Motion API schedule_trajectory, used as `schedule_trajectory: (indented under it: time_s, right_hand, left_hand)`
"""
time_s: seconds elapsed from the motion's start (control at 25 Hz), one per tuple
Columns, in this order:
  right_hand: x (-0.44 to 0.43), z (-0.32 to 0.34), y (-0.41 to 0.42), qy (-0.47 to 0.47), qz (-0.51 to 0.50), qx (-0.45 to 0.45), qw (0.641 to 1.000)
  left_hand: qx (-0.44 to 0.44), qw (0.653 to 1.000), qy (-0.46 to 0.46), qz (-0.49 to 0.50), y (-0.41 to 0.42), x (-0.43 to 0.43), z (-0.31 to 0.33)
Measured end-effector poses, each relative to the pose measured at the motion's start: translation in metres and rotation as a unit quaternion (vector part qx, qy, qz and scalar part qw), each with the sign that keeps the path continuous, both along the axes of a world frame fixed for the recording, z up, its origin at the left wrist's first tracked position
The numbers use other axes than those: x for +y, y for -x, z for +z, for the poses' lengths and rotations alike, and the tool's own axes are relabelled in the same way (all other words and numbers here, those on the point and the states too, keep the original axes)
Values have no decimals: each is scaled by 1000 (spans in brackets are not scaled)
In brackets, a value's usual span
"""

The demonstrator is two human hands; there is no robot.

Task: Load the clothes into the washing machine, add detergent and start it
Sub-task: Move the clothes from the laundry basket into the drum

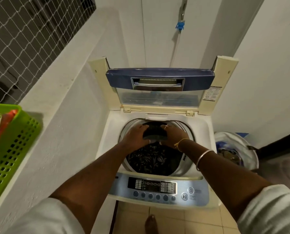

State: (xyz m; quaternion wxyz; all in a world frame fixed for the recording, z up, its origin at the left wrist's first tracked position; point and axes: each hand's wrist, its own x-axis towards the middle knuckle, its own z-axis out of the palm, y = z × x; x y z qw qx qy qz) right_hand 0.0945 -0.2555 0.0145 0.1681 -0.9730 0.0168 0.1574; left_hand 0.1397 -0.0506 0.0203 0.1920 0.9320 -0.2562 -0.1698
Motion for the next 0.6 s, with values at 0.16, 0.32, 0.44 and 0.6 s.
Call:
schedule_trajectory:
  time_s: [0.16, 0.32, 0.44, 0.6]
  right_hand:
    - [-24, 19, 19, -30, -62, -60, 996]
    - [-83, 31, 51, -37, -148, -141, 978]
    - [-145, 24, 72, -17, -198, -162, 967]
    - [-243, -2, 100, -18, -245, -154, 957]
  left_hand:
    - [-13, 999, 33, 2, 0, -37, 13]
    - [-49, 994, 82, -52, 12, -128, 21]
    - [-52, 988, 119, -78, 34, -209, 25]
    - [-24, 986, 127, -106, 59, -317, 9]
